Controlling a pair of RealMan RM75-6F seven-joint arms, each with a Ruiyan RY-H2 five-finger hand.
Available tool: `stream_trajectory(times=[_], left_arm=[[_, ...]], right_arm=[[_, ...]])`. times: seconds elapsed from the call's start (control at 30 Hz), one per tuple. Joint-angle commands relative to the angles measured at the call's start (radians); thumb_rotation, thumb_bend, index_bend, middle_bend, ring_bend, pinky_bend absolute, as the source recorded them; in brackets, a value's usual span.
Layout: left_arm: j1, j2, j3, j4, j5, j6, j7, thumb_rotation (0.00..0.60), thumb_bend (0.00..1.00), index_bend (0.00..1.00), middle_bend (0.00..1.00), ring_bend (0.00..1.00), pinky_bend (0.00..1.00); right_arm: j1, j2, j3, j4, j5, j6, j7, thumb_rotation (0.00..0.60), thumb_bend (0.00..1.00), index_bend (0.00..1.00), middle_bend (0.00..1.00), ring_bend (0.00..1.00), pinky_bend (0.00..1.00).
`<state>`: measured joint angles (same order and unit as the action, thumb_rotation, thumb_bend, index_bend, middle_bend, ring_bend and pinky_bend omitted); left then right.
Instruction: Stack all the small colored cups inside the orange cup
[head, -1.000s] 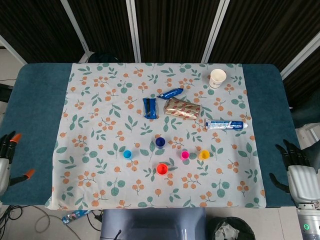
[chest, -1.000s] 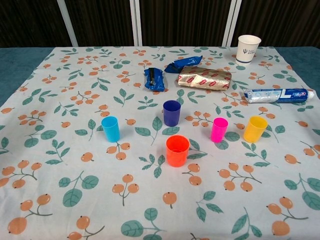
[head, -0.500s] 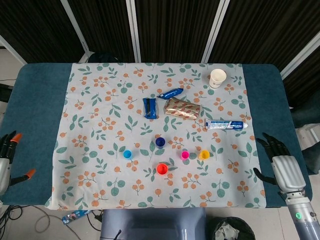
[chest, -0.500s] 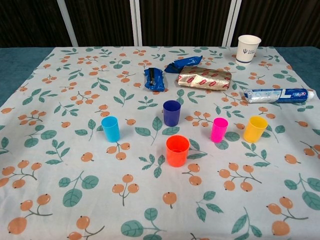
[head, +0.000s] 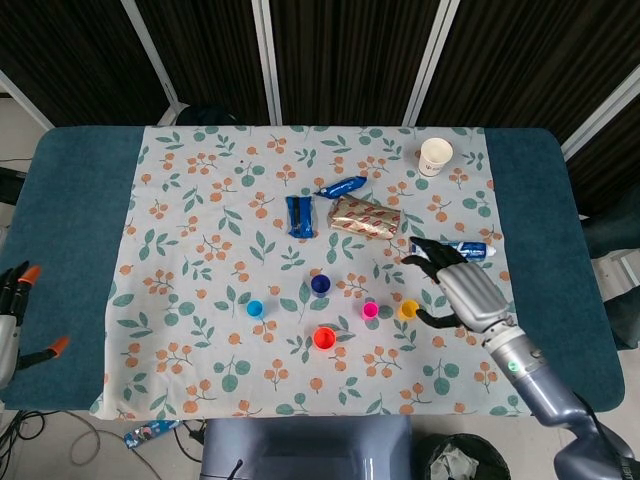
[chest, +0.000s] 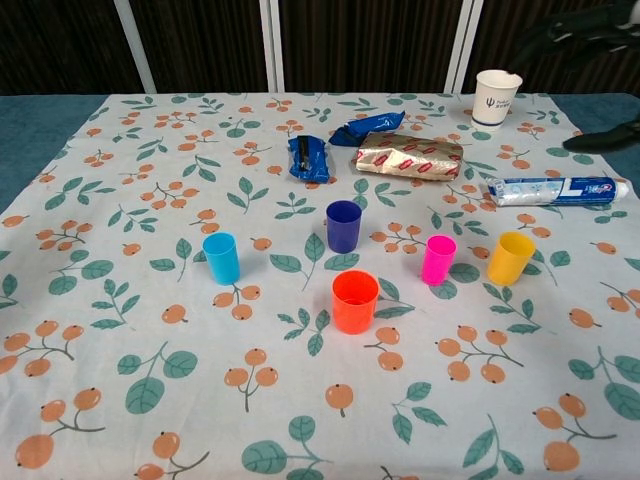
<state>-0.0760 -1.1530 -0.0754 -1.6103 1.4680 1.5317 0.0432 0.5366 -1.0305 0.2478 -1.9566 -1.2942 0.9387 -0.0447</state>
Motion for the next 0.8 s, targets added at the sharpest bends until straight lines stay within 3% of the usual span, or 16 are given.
stream_trajectory(times=[0.03, 0.33, 0.53, 0.8], left_arm=[[-0.001, 0.0, -0.002, 0.0, -0.007, -0.005, -0.001, 0.6, 0.07, 0.03, 0.0, 0.0, 0.0], [0.0, 0.004, -0.008, 0.003, -0.026, -0.013, -0.016, 0.6, 0.07, 0.03, 0.0, 0.0, 0.0], [0.002, 0.009, -0.014, 0.005, -0.035, -0.011, -0.028, 0.6, 0.07, 0.03, 0.0, 0.0, 0.0], [0.002, 0.012, -0.014, 0.005, -0.037, -0.015, -0.034, 0.6, 0.07, 0.03, 0.0, 0.0, 0.0]], right_arm=[[0.089, -0.1, 0.027, -0.026, 0.119, -0.048, -0.134, 0.6, 0.35, 0.22, 0.04, 0.06, 0.14], [0.242, -0.315, 0.036, 0.033, 0.373, -0.01, -0.372, 0.6, 0.35, 0.24, 0.04, 0.06, 0.14], [0.322, -0.455, 0.047, 0.1, 0.511, 0.085, -0.506, 0.6, 0.35, 0.24, 0.04, 0.06, 0.14], [0.377, -0.555, 0.042, 0.18, 0.644, 0.159, -0.61, 0.6, 0.35, 0.24, 0.04, 0.06, 0.14]])
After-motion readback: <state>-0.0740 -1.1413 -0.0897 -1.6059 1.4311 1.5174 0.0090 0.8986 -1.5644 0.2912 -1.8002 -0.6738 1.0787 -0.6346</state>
